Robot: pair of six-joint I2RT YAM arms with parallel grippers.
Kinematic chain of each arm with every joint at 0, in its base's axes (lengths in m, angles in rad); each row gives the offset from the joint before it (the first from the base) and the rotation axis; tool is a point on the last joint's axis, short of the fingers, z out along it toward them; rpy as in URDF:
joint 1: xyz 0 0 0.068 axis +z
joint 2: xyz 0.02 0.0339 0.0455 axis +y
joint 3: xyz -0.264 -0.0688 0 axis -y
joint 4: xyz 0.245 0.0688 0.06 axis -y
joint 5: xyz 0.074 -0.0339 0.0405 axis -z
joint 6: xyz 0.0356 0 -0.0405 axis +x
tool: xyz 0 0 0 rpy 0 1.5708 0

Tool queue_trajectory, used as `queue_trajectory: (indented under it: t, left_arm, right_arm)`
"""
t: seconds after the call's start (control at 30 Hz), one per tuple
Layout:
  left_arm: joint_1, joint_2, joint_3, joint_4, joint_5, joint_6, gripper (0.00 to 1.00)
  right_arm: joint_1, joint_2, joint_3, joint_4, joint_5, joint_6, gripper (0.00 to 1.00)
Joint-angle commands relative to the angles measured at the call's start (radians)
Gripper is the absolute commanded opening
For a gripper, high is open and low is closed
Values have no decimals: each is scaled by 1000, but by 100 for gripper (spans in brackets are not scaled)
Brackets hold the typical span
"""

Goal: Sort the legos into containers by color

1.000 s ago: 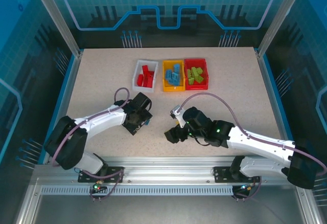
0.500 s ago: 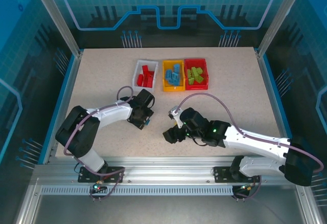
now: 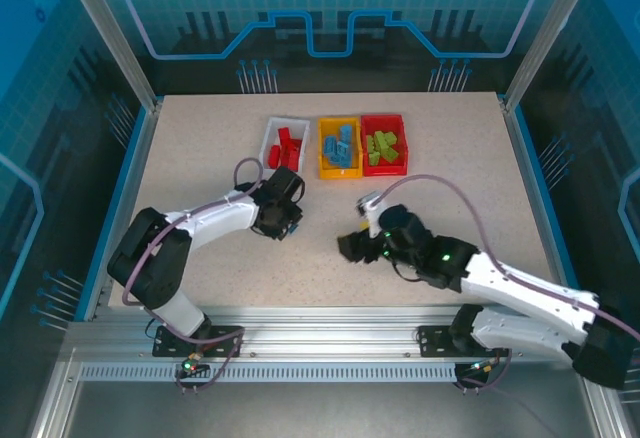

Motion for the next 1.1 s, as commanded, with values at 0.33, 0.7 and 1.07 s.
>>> queue_trajectory:
  t: [0.33, 0.7, 1.07]
  left_arm:
    - [3, 386, 704, -106, -7, 512, 29]
    - [20, 666, 1005, -189, -15, 601, 30]
    - [21, 714, 1026, -192, -17, 614, 54]
  right_arm:
    - [-294, 127, 87, 198, -102, 146, 69]
    - [-302, 198, 123, 189, -120, 160, 69]
    - [-302, 223, 138, 165, -142, 154, 70]
